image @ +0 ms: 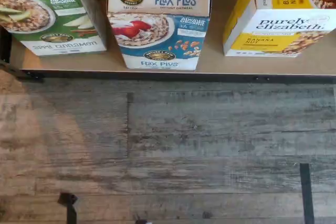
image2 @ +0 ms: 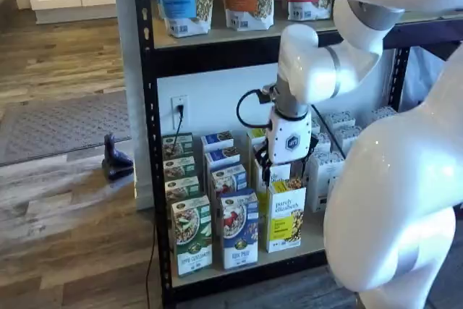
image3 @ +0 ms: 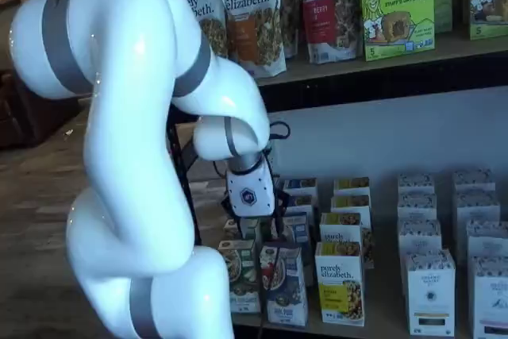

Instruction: Pick up the blue and white box that is on the bottom shelf, the second box from the left

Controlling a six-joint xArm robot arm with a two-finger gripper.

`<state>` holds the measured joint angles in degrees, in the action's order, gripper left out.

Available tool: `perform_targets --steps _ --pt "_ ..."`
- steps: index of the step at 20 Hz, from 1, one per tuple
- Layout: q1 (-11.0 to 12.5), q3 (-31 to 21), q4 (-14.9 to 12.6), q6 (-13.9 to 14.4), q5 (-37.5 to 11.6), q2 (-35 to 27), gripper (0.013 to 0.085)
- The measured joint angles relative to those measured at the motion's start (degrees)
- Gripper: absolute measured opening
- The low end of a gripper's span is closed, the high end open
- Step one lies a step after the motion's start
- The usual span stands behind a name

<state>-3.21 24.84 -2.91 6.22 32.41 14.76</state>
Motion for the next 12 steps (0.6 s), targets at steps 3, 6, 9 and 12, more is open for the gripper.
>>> perform_targets --steps 3,6,9,12 --pt "-0.07 0.36 -1.29 1.16 -0.75 -2.12 0.0850" --pt "-0.17 0.96 -2.16 2.05 -1.76 -4.42 0.0850" --pt "-0.31 2.03 -4.85 4.55 -2.68 -7.02 0.0850" --pt "-0.35 3.26 -7.66 7.11 -3.85 -9.85 0.0850"
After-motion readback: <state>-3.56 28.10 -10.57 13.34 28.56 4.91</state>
